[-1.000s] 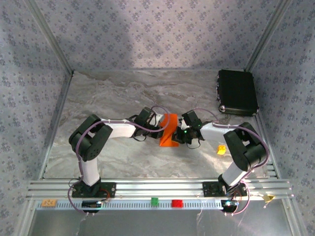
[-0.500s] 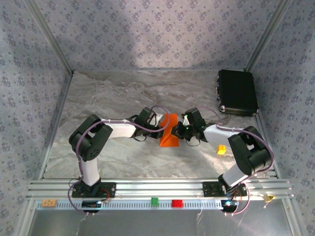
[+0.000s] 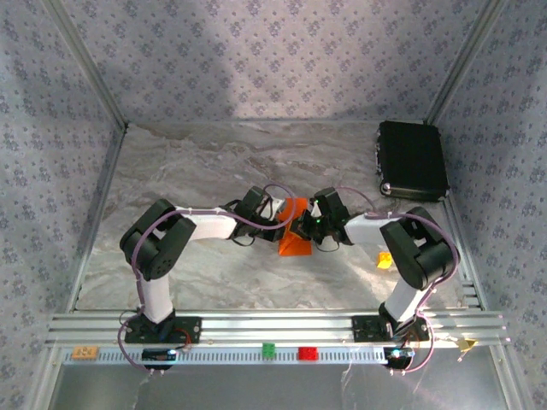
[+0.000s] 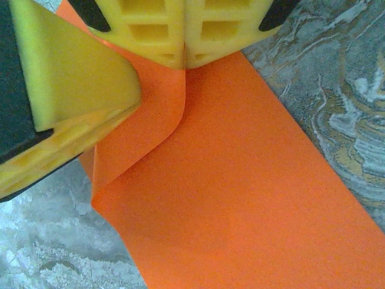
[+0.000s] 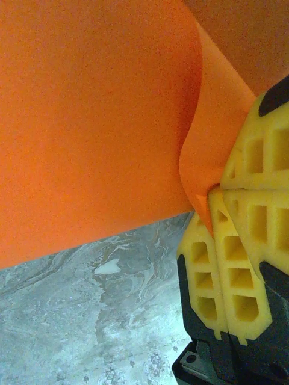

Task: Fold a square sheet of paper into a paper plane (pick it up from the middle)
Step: Fold the triangle a second time at the center of the table.

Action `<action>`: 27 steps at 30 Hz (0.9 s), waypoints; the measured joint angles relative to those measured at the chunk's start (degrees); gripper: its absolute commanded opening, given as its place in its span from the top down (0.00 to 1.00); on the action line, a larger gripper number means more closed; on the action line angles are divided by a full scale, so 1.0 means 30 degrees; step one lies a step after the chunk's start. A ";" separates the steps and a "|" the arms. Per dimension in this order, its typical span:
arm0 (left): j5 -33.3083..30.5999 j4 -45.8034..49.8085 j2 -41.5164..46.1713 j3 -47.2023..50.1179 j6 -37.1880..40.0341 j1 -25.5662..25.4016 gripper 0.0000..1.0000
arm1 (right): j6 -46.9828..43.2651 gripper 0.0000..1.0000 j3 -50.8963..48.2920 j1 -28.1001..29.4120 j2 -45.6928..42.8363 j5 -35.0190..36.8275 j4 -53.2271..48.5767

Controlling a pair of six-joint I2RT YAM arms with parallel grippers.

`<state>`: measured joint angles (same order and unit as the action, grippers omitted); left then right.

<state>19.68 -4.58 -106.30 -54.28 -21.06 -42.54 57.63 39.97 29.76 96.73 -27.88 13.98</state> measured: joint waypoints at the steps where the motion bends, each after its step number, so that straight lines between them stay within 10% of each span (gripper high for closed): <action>1: 0.0000 0.0007 0.0000 -0.0007 -0.0007 0.0000 0.95 | 0.0000 1.00 0.0000 0.0000 0.0000 0.0007 0.0000; 27: 0.0080 0.0036 -0.0124 -0.0146 0.0007 0.0000 0.95 | -0.0073 0.99 -0.0874 -0.1443 -0.0189 -0.0073 0.0656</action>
<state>19.92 -4.47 -106.67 -54.72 -21.04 -42.54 57.41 37.34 25.43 96.16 -28.10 15.94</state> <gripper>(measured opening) 0.057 0.052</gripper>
